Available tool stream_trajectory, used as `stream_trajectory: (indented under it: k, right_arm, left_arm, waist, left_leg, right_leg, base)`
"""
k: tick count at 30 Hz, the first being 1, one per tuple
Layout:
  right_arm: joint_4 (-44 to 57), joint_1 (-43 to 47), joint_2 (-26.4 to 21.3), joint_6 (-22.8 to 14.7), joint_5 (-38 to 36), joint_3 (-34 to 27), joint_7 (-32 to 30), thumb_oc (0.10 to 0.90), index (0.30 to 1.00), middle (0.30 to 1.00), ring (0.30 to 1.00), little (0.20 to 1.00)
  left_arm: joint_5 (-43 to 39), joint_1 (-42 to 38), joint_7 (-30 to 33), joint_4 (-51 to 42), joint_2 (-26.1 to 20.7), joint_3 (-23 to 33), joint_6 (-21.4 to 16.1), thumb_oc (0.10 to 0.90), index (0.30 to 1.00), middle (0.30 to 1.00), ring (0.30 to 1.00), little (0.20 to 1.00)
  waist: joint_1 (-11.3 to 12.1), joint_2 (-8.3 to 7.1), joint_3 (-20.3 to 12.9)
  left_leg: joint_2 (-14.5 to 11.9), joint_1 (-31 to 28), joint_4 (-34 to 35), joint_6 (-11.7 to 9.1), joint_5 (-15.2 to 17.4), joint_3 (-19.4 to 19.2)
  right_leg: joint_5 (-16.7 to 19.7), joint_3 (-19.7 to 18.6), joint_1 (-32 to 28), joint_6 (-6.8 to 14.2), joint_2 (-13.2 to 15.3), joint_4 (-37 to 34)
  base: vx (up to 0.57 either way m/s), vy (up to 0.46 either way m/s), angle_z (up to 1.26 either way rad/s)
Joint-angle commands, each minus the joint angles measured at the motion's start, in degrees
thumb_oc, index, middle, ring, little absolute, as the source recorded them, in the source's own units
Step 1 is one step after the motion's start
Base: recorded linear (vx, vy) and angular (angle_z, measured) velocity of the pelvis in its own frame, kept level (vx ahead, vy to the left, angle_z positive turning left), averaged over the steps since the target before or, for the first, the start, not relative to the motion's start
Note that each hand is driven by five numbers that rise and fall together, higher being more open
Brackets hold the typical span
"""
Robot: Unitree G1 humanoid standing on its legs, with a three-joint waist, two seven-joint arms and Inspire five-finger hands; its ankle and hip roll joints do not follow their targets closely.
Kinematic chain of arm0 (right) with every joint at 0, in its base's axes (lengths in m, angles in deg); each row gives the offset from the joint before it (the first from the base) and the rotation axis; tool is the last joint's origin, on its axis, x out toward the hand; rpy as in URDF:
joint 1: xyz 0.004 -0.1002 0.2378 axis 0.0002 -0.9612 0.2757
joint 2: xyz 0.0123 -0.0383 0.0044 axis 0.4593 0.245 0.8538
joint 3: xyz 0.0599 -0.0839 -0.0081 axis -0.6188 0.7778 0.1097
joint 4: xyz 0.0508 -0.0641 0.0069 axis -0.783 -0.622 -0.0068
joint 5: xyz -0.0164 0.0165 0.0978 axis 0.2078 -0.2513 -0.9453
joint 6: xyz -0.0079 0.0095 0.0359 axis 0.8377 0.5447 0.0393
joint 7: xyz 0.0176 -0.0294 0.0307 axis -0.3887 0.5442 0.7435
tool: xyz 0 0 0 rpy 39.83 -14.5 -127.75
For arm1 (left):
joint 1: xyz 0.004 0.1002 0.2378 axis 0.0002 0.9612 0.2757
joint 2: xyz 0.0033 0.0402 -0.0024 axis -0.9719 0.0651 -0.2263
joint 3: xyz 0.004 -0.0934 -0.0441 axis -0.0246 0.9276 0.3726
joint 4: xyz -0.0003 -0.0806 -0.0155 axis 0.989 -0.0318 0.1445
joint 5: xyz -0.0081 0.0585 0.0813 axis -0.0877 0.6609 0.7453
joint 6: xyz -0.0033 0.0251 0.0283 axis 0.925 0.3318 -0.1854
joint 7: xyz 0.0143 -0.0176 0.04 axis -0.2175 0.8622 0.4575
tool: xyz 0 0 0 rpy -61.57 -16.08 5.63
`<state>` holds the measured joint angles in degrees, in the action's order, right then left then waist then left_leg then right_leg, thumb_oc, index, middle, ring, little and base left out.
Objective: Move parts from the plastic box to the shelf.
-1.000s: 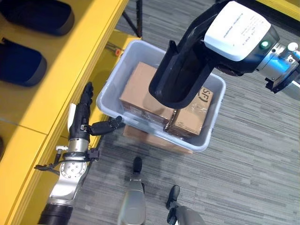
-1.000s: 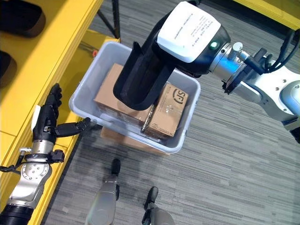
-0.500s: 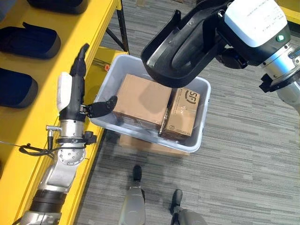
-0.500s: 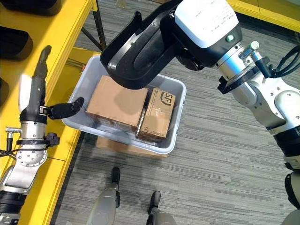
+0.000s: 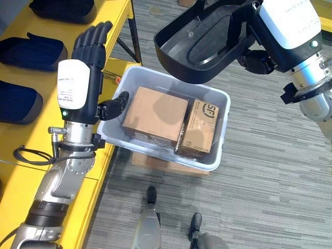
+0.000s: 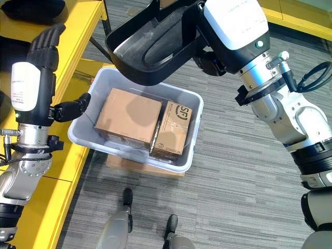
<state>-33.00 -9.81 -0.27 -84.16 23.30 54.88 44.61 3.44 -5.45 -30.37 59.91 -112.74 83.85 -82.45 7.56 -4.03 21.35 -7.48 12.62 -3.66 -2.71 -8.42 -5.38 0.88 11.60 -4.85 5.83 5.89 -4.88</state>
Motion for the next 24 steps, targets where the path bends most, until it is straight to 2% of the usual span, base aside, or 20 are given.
stream_trajectory:
  k: [1,10,24]
  right_arm:
    - [-1.8,-0.9,3.6,1.0,-5.7,-3.0,-7.8,0.4,0.3,0.3,0.3,0.3]
    - [-3.3,1.5,5.4,0.9,-6.2,-0.7,-8.4,0.4,0.3,0.3,0.3,0.3]
    - [-5.3,4.9,8.2,1.1,-6.6,1.9,-8.4,0.4,0.3,0.3,0.3,0.3]
  left_arm:
    - [2.6,0.3,5.0,-1.1,-2.9,-5.4,-1.9,0.9,1.0,1.0,1.0,1.0]
    - [7.9,-4.6,6.4,-0.5,-4.4,-9.8,-0.7,0.9,1.0,1.0,1.0,1.0]
    - [9.2,-9.0,6.0,-0.7,-5.0,-13.5,-1.1,0.9,1.0,1.0,1.0,1.0]
  waist:
    - [-1.3,-0.3,-16.5]
    - [-2.3,-0.14,-16.6]
    - [-3.3,0.09,-16.6]
  left_leg:
    - [-8.4,3.4,1.4,-7.9,-4.2,3.7]
    - [-8.7,3.3,1.0,-7.9,-4.0,3.4]
    - [-8.9,2.4,0.5,-7.7,-3.4,2.2]
  right_leg:
    - [-8.6,2.3,-9.7,2.0,1.0,-0.1]
    - [-8.6,1.6,-9.6,1.8,0.9,-0.1]
    - [-8.2,0.1,-9.4,1.7,1.3,-0.1]
  base:
    - [0.0,0.0,0.0]
    - [0.0,0.0,0.0]
    - [0.01,0.009,-0.07]
